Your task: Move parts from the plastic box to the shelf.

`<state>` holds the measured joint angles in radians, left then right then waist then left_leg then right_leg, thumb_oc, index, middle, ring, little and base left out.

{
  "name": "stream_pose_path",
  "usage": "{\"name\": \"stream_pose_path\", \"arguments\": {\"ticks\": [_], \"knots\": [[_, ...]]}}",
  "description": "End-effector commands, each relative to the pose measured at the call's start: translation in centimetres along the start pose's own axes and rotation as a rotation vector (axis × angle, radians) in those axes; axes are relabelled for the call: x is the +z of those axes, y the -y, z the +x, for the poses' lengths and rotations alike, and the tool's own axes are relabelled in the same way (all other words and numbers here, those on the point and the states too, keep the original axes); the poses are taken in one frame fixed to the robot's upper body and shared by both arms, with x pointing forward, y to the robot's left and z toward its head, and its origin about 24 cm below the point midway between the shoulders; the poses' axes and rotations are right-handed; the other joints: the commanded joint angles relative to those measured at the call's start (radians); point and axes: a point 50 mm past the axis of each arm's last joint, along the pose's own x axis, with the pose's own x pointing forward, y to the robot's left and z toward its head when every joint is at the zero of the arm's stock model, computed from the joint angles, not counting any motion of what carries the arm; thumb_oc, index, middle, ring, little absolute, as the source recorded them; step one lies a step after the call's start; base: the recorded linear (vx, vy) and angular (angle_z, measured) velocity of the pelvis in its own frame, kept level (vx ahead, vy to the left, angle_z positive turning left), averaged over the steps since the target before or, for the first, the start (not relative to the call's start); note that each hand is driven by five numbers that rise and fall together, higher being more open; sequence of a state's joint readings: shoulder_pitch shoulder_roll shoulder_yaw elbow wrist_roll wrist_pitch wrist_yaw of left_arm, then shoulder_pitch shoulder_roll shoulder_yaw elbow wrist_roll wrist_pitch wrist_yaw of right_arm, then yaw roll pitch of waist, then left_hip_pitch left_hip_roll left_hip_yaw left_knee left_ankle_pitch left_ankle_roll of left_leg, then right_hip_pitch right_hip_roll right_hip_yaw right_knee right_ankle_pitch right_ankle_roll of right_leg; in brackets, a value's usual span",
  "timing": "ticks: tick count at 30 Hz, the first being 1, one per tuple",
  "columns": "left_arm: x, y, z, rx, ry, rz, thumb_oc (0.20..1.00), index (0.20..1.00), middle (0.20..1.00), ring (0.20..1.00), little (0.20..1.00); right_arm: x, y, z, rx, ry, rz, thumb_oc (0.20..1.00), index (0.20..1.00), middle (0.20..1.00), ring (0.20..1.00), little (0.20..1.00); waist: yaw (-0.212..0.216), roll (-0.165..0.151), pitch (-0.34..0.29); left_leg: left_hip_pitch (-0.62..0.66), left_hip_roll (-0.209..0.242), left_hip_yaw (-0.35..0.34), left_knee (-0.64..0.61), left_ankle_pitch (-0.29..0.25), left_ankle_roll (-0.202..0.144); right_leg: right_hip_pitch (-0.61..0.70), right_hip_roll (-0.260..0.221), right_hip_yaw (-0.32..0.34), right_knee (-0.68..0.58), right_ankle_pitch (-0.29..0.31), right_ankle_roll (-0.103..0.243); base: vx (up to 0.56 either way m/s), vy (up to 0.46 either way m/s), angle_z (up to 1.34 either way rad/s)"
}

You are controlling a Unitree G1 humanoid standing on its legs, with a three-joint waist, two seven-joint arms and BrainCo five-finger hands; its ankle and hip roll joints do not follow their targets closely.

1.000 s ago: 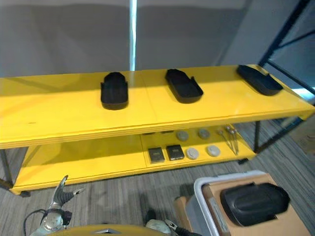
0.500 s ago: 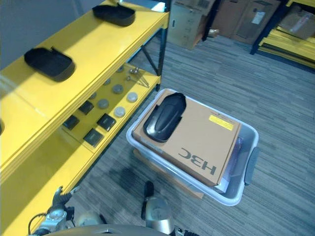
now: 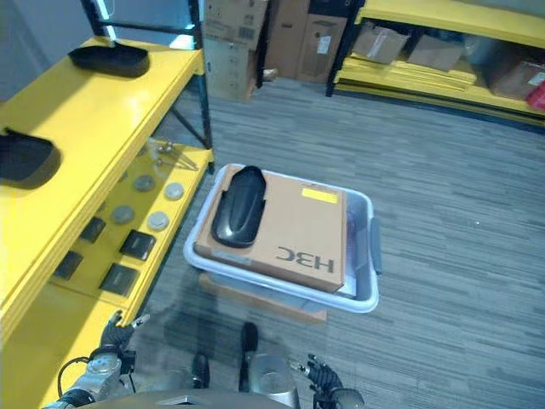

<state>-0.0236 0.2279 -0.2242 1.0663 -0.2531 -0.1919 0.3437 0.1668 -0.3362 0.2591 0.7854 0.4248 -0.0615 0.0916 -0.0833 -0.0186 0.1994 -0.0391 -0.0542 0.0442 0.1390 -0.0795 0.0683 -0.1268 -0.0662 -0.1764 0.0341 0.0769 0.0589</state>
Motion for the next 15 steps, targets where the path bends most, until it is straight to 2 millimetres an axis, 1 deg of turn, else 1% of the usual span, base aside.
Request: {"name": "stream_pose_path", "arguments": {"ticks": [1, 2, 3, 5, 7, 8, 10, 11, 12, 13, 14, 15], "knots": [[-0.7, -4.0, 0.2, 0.121, -0.012, -0.009, 1.0, 1.0, 1.0, 1.0, 1.0, 9.5, -1.9, 0.0, 0.039, 0.419, -0.037, 1.0, 1.0, 1.0, 1.0, 1.0, 0.031, -0.024, 0.06, 0.114, 0.009, 0.025, -0.101, -0.044, -0.003, 0.029, -0.075, 0.072, 0.002, 0.024, 0.09, 0.03, -0.052, -0.01], [-1.7, -4.4, -0.1, 0.135, -0.037, -0.007, 1.0, 1.0, 1.0, 1.0, 1.0, 12.3, -1.9, -2.1, 0.071, 0.586, -0.045, 1.0, 1.0, 1.0, 1.0, 1.0, 0.002, -0.027, 0.051, 0.118, 0.009, 0.001, -0.116, -0.036, 0.005, 0.06, -0.031, 0.141, -0.005, -0.002, 0.068, 0.05, -0.048, -0.04], [-1.9, -4.4, -0.2, 0.136, -0.041, -0.006, 1.0, 1.0, 1.0, 1.0, 1.0, 12.7, -1.7, -2.6, 0.075, 0.617, -0.048, 1.0, 1.0, 1.0, 1.0, 1.0, -0.004, -0.03, 0.045, 0.114, 0.005, -0.006, -0.114, -0.036, 0.005, 0.058, -0.026, 0.154, -0.01, -0.001, 0.066, 0.09, -0.063, 0.14], [-2.5, -4.8, -0.4, 0.14, -0.06, -0.028, 1.0, 1.0, 1.0, 1.0, 1.0, 15.7, -1.7, -5.1, 0.086, 0.777, -0.098, 1.0, 1.0, 1.0, 1.0, 1.0, -0.021, -0.036, 0.034, 0.122, 0.002, -0.006, -0.12, -0.034, 0.004, 0.072, -0.011, 0.182, -0.029, -0.001, 0.062, 0.1, -0.048, 0.38], [-2.8, -4.8, -0.5, 0.132, -0.071, -0.057, 1.0, 1.0, 1.0, 1.0, 1.0, 18.1, -1.6, -7.2, 0.065, 0.897, -0.161, 1.0, 1.0, 1.0, 1.0, 1.0, -0.031, -0.038, 0.027, 0.133, 0.003, -0.006, -0.137, -0.028, 0.0, 0.087, 0.0, 0.202, -0.045, -0.001, 0.057, 0.12, -0.053, 0.24], [-2.9, -4.6, -0.6, 0.12, -0.07, -0.062, 1.0, 1.0, 1.0, 1.0, 1.0, 19.1, -1.3, -7.9, 0.055, 0.932, -0.177, 1.0, 1.0, 1.0, 1.0, 1.0, -0.031, -0.038, 0.025, 0.137, 0.004, -0.007, -0.146, -0.024, -0.002, 0.097, 0.004, 0.204, -0.053, -0.002, 0.054, 0.12, -0.05, 0.15], [-2.9, -4.0, -0.7, 0.09, -0.056, -0.049, 1.0, 1.0, 1.0, 1.0, 1.0, 20.8, -0.8, -8.6, 0.024, 0.974, -0.208, 1.0, 1.0, 1.0, 1.0, 1.0, -0.024, -0.038, 0.02, 0.144, 0.007, -0.007, -0.162, -0.016, -0.007, 0.11, 0.008, 0.204, -0.062, -0.004, 0.053, 0.13, -0.053, 0.1], [-2.8, -3.6, -0.8, 0.07, -0.043, -0.035, 1.0, 1.0, 1.0, 1.0, 1.0, 21.7, -0.4, -8.6, -0.008, 0.979, -0.231, 1.0, 1.0, 1.0, 1.0, 1.0, -0.016, -0.038, 0.02, 0.147, 0.009, -0.009, -0.171, -0.011, -0.009, 0.118, 0.01, 0.203, -0.068, -0.006, 0.051, 0.16, -0.075, -0.06], [-2.6, -3.0, -0.8, 0.037, -0.026, -0.009, 1.0, 1.0, 1.0, 1.0, 1.0, 22.9, 0.2, -8.7, -0.073, 0.99, -0.273, 1.0, 1.0, 1.0, 1.0, 1.0, -0.003, -0.038, 0.021, 0.148, 0.012, -0.015, -0.183, -0.003, -0.012, 0.128, 0.012, 0.199, -0.077, -0.005, 0.048, 0.18, -0.09, -0.1], [-2.5, -2.4, -1.0, 0.009, -0.01, 0.018, 1.0, 1.0, 1.0, 1.0, 1.0, 24.2, 0.7, -8.5, -0.122, 0.998, -0.277, 1.0, 1.0, 1.0, 1.0, 1.0, 0.014, -0.039, 0.022, 0.145, 0.015, -0.022, -0.191, 0.004, -0.016, 0.137, 0.014, 0.193, -0.089, -0.002, 0.046, 0.16, -0.093, -0.04], [-2.5, -2.1, -1.1, -0.003, -0.002, 0.03, 1.0, 1.0, 1.0, 1.0, 1.0, 24.7, 0.9, -8.3, -0.151, 0.997, -0.285, 1.0, 1.0, 1.0, 1.0, 1.0, 0.025, -0.04, 0.025, 0.143, 0.018, -0.024, -0.194, 0.007, -0.018, 0.14, 0.014, 0.187, -0.095, -0.001, 0.047, 0.12, -0.093, 0.03], [-2.2, -1.7, -1.1, -0.019, 0.012, 0.046, 1.0, 1.0, 1.0, 1.0, 1.0, 25.9, 1.1, -7.9, -0.199, 0.998, -0.296, 1.0, 1.0, 1.0, 1.0, 1.0, 0.047, -0.041, 0.032, 0.133, 0.017, -0.03, -0.197, 0.011, -0.02, 0.137, 0.014, 0.178, -0.103, 0.002, 0.047, 0.06, -0.068, 0.04]]}}
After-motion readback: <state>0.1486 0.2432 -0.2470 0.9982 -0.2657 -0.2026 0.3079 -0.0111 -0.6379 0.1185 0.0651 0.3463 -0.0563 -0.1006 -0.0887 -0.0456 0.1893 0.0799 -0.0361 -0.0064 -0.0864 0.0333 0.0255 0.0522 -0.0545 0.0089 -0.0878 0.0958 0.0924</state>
